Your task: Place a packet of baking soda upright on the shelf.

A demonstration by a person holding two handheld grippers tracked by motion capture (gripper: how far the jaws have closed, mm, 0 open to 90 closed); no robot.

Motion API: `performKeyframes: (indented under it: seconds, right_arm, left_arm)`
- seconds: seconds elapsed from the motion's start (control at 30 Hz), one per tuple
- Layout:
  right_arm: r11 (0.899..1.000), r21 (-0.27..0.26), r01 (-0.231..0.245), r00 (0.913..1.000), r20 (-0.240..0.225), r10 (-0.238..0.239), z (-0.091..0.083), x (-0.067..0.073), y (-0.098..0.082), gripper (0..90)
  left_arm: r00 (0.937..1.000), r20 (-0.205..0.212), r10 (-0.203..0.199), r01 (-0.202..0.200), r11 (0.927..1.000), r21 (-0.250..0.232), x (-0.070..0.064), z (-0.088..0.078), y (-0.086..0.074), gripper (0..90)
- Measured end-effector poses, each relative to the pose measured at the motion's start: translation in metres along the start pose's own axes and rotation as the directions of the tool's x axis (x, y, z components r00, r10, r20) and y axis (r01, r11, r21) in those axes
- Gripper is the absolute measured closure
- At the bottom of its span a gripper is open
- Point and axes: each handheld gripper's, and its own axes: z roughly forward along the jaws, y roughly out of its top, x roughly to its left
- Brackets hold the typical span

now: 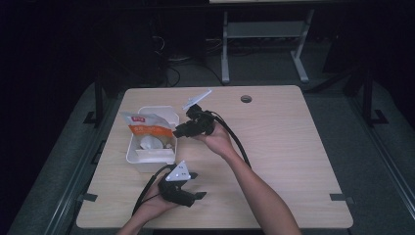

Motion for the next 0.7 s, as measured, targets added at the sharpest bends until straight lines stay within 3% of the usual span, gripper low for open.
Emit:
performKeyframes:
  seconds: [0.33, 0.47, 0.7]
  right_arm:
    - [1.0, -0.008, -0.023, 0.9996, 0.018, 0.024, -0.026, -0.005, -0.013, 59.5]
    - [0.999, -0.01, -0.042, 0.9991, 0.005, 0.042, -0.033, -0.006, -0.016, 57.5]
    - [0.998, -0.04, -0.046, 0.9985, 0.028, 0.047, -0.052, -0.007, -0.021, 53.6]
  left_arm:
    - [0.9999, -0.002, -0.012, 0.012, 0.9999, 0.001, 0.001, 0.0, 0.0, 27.4]
    - [0.9998, -0.008, -0.021, 0.021, 0.9998, 0.0, 0.001, 0.0, 0.0, 26.5]
    - [0.9997, -0.008, -0.022, 0.022, 0.9998, 0.004, 0.002, 0.0, 0.0, 26.3]
